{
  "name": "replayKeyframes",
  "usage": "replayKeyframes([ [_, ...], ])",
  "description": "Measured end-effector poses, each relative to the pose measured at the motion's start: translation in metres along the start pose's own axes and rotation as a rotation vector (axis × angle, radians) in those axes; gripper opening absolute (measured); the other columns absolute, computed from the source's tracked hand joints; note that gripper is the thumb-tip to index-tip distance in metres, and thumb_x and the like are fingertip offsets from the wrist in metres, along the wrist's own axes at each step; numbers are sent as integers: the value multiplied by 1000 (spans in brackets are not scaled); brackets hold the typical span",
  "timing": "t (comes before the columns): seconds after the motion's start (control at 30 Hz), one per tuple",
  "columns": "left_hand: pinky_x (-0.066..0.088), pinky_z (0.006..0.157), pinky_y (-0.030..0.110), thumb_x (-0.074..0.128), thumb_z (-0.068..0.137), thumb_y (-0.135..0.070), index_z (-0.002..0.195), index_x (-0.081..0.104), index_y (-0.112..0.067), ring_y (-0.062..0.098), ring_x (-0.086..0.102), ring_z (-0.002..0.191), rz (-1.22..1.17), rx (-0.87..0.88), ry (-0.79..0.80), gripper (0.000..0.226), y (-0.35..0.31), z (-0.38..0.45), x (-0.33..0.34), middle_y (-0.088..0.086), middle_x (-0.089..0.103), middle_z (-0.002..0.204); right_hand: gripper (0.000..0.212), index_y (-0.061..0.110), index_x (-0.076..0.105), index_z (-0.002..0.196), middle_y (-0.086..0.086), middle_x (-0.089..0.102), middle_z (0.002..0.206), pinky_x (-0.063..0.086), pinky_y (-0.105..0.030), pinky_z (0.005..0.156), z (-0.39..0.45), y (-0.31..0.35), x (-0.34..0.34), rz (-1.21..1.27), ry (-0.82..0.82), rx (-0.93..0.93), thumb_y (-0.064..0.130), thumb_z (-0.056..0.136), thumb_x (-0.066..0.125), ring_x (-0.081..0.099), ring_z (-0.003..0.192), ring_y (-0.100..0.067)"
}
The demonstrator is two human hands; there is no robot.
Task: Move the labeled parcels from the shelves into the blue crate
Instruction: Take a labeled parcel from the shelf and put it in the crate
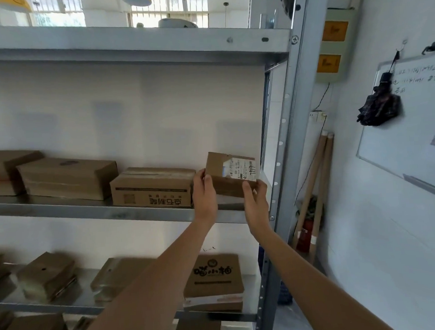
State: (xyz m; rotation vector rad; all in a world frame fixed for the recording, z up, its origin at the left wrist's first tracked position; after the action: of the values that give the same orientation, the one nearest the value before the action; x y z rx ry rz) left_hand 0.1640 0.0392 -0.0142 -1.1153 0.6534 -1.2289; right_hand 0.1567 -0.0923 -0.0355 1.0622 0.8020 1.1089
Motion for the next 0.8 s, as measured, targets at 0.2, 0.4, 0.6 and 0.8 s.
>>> replayKeyframes([
  [0.2,42,102,32,38,99,-36,129,51,-18,16,54,112,-229,-275,-28,37,13,8,-1,4,58,122,59,20,30,148,-3,37,147,38,-33,108,-8,21,3,-200,-25,-213,41,97,51,38,132,-15],
  [0.4,42,105,38,38,99,-35,108,58,-26,19,56,112,-372,-397,-28,24,19,1,-1,2,64,109,64,19,27,148,-5,33,151,30,-24,106,-14,32,8,-328,2,-356,42,96,54,30,137,-16],
  [0.6,42,102,34,41,97,-35,126,50,-23,14,56,107,-382,-374,-77,32,18,3,1,5,60,121,64,17,27,148,-5,38,148,27,-12,97,-11,31,5,-274,6,-304,37,95,57,35,133,-14],
  [0.8,42,88,29,43,99,-32,130,34,-23,15,52,106,-321,-258,-140,34,2,-9,10,6,48,124,67,14,24,148,-2,38,141,31,-10,95,-9,27,4,-175,-32,-228,33,95,59,37,127,-10],
])
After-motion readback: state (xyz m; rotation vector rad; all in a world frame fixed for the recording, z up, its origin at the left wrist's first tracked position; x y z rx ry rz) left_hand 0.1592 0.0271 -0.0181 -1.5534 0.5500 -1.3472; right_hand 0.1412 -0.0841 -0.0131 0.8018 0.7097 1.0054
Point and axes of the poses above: each hand's wrist, its own z-axis towards the middle knuckle, its own x-axis out of the palm, y = z × x, the point moved 4 cm from there along z, towards the middle knuckle
